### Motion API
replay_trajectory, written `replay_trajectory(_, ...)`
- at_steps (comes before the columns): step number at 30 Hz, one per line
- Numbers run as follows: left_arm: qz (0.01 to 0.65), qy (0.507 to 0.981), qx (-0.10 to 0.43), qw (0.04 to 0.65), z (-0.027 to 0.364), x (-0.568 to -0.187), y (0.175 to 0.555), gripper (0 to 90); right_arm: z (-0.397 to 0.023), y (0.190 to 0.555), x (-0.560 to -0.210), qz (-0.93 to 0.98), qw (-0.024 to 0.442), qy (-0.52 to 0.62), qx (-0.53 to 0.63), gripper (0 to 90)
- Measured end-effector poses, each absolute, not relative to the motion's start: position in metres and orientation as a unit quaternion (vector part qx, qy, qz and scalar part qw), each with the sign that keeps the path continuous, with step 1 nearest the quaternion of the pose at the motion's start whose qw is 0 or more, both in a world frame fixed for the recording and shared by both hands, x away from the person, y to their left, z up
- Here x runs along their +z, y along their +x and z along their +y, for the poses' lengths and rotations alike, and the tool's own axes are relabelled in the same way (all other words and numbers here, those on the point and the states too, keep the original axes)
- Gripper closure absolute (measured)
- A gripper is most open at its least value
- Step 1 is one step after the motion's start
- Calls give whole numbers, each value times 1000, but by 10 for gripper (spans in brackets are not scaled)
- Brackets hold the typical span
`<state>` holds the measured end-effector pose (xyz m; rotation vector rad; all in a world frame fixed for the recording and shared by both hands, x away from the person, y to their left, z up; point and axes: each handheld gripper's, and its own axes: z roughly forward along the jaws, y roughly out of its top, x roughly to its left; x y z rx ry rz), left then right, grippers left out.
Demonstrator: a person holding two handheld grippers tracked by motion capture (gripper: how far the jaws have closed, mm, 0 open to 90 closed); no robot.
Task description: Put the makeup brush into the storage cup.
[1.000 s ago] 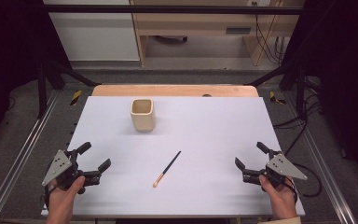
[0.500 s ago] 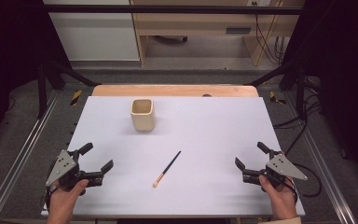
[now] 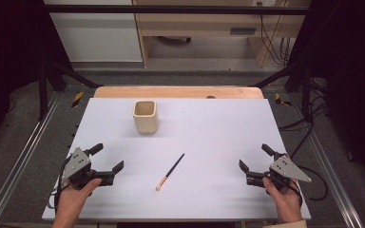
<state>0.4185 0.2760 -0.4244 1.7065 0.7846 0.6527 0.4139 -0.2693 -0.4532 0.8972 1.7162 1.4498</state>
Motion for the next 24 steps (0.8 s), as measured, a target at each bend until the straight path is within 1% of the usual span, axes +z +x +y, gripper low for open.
replay_trajectory(9,325,749,266,513,253,-413,431,13,-268,413,-451,660,352,347,566,20)
replay_trajectory(14,313,771,257,491,233,-405,437,15,-270,411,-451,662,357,348,560,18)
replay_trajectory(15,309,779,252,484,224,-402,438,22,-270,411,-451,660,357,348,562,19)
replay_trajectory(19,313,784,239,480,212,-399,440,26,-269,410,-450,660,358,346,562,19)
replay_trajectory(24,314,803,233,450,191,-395,443,27,-267,409,-449,661,356,346,563,20)
